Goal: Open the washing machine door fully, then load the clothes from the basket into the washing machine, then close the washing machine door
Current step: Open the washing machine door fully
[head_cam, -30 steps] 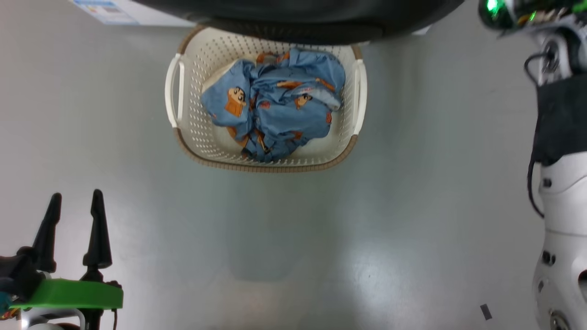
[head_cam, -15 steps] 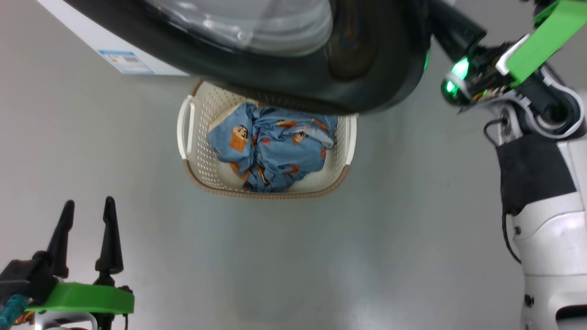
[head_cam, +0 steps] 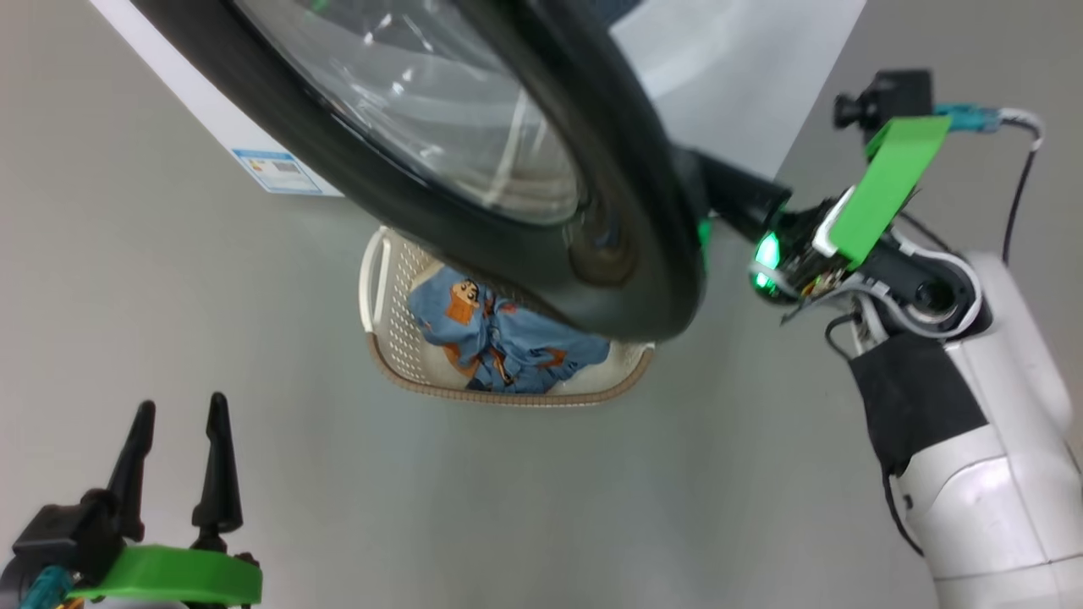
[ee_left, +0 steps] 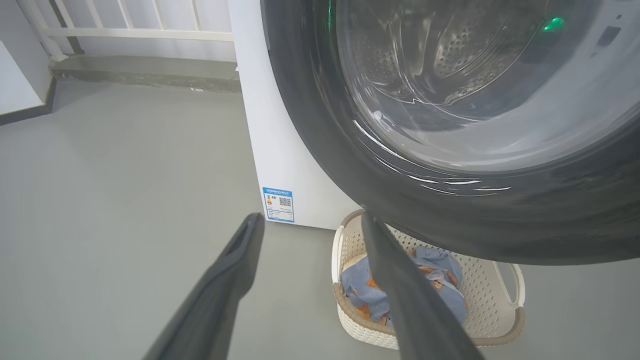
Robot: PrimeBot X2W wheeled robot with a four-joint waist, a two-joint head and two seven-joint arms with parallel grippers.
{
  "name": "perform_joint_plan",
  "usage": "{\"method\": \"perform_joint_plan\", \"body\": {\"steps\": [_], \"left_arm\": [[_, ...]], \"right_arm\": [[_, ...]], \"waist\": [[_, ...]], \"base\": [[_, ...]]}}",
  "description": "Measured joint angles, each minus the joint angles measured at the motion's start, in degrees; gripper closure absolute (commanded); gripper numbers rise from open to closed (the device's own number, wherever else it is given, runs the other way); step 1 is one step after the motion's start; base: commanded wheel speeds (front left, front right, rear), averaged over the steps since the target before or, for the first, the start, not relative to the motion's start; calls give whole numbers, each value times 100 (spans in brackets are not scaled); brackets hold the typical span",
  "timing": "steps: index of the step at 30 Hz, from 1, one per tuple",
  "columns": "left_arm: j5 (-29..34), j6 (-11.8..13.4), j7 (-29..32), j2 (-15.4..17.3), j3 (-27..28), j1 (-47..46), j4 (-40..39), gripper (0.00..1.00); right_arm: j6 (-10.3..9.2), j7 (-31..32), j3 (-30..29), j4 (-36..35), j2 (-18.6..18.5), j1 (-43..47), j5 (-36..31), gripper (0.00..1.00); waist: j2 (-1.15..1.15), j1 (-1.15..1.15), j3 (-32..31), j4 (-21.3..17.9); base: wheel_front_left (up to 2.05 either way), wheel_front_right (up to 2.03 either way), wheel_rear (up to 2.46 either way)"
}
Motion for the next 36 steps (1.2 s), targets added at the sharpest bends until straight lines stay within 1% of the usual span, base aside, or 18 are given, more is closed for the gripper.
{"method": "perform_joint_plan", "body": {"steps": [8,15,17,22,31,36], "left_arm": [[35,0,0,-14,81,130,21,0],[-43,0,0,-33,74,170,53,0],[-66,0,0,-33,75,175,70,0],[-66,0,0,-34,78,178,102,0],[-73,0,0,-36,113,226,127,0],[-77,0,0,-36,59,266,144,0]], "right_arm": [[0,342,516,19,66,276,119,100],[0,414,1018,-123,86,553,357,100],[0,410,1240,-167,80,616,533,100],[0,174,1863,-323,91,756,871,100],[0,-402,2694,-378,90,937,1312,100],[0,-786,3045,-376,85,938,1618,100]], "waist": [[0,0,-294,61],[0,0,-481,114],[0,0,-529,129],[0,0,-648,161],[0,0,-898,315],[0,0,-1011,400]], "base": [[0,0,0],[0,0,0],[0,0,0],[0,0,0],[0,0,0],[0,0,0]]}}
